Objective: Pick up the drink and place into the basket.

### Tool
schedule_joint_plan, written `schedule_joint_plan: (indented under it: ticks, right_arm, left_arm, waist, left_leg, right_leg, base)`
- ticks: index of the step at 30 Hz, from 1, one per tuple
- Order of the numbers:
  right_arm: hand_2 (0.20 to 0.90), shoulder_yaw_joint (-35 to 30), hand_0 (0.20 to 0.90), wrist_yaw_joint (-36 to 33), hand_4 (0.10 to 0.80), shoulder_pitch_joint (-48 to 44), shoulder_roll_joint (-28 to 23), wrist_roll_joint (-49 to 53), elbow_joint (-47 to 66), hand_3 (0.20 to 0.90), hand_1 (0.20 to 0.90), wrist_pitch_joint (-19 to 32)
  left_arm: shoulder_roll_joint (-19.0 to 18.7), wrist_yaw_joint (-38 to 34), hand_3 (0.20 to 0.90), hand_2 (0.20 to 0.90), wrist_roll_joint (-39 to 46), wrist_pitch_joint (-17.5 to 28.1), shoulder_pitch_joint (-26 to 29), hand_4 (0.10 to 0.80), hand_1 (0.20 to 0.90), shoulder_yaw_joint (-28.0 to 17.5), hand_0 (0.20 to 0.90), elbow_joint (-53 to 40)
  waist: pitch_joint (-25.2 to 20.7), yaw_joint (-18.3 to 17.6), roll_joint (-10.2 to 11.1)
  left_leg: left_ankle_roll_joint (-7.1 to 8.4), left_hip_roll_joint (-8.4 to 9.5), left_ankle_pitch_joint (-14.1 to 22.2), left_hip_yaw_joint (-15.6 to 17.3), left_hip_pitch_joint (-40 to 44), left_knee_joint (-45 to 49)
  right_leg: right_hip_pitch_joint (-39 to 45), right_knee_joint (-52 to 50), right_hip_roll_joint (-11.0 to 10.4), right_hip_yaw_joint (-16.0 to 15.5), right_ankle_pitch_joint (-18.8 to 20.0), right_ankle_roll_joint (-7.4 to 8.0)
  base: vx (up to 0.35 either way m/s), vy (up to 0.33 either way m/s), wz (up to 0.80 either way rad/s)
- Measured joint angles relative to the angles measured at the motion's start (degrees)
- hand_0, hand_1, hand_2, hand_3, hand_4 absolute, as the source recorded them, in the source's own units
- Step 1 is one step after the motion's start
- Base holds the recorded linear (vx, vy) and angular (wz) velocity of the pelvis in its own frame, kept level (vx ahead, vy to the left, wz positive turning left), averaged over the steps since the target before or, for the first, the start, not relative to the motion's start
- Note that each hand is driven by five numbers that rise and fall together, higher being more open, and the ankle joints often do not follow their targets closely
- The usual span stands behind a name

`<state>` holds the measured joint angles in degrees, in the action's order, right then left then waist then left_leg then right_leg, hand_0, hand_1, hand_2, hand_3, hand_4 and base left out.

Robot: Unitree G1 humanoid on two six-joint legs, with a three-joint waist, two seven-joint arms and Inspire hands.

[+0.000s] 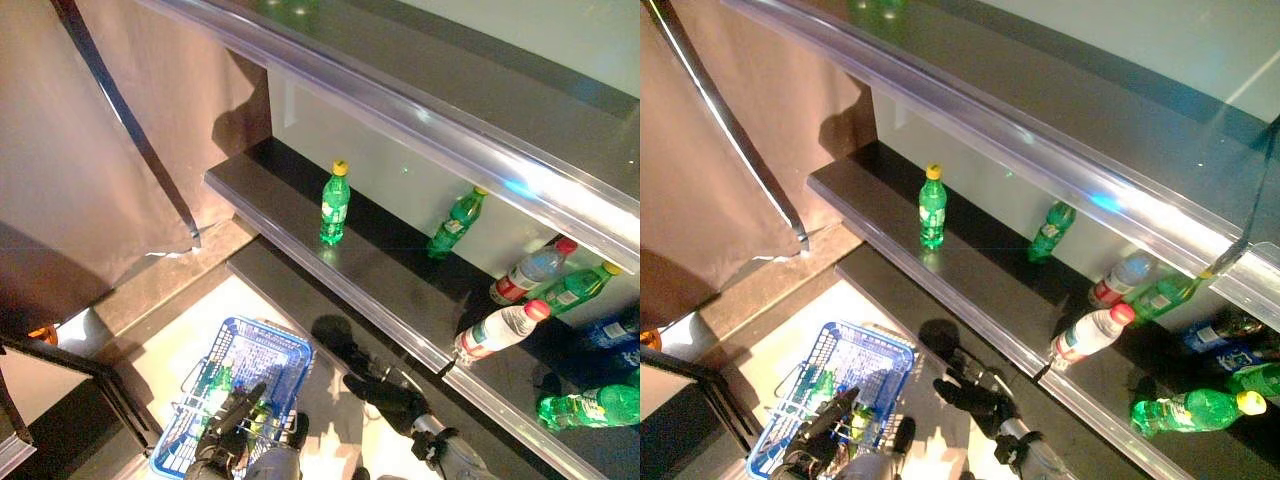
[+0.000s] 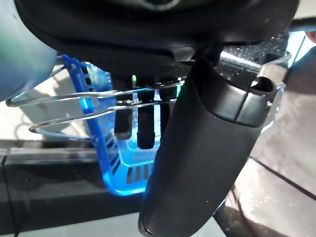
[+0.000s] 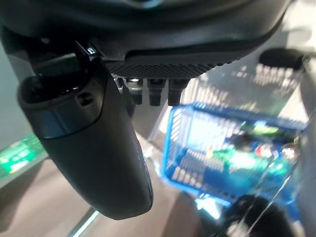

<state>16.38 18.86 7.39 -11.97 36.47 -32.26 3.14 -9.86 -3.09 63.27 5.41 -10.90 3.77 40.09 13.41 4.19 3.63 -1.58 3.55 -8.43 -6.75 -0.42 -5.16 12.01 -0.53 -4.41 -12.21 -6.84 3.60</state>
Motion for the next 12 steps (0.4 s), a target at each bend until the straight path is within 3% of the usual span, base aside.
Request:
schedule_joint_plan:
  ticks: [5, 12]
  right_arm:
    - [0.9, 0.4, 0.9, -2.6, 0.8, -0.3, 0.0, -2.8, -7.5, 0.9, 0.9, -0.1]
    - [0.9, 0.3, 0.9, -3.5, 0.8, -0.2, 0.0, -2.6, -9.0, 0.9, 0.9, -0.1]
  left_arm:
    - [0.0, 0.2, 0.2, 0.3, -1.1, 0.6, 1.1, 0.1, 0.3, 0.6, 0.3, 2.9]
    - [0.3, 0.3, 0.2, 0.3, -1.3, 1.0, 2.2, 0.1, 0.3, 0.0, 0.3, 7.0]
  waist:
    - [-1.2, 0.1, -0.4]
    - [-1.9, -0.7, -0.7]
  left_leg:
    - [0.02, -0.01, 0.0, 0.0, 0.2, 0.0]
    - [0.04, -0.18, 0.1, 0.1, 0.2, 0.0]
  right_leg:
    - [0.6, 0.4, 0.1, 0.0, 0.2, -0.06]
    - [0.8, 0.8, 0.3, 0.0, 0.4, -0.18]
  base:
    - [0.013, -0.007, 0.0]
    - [0.005, -0.002, 0.0]
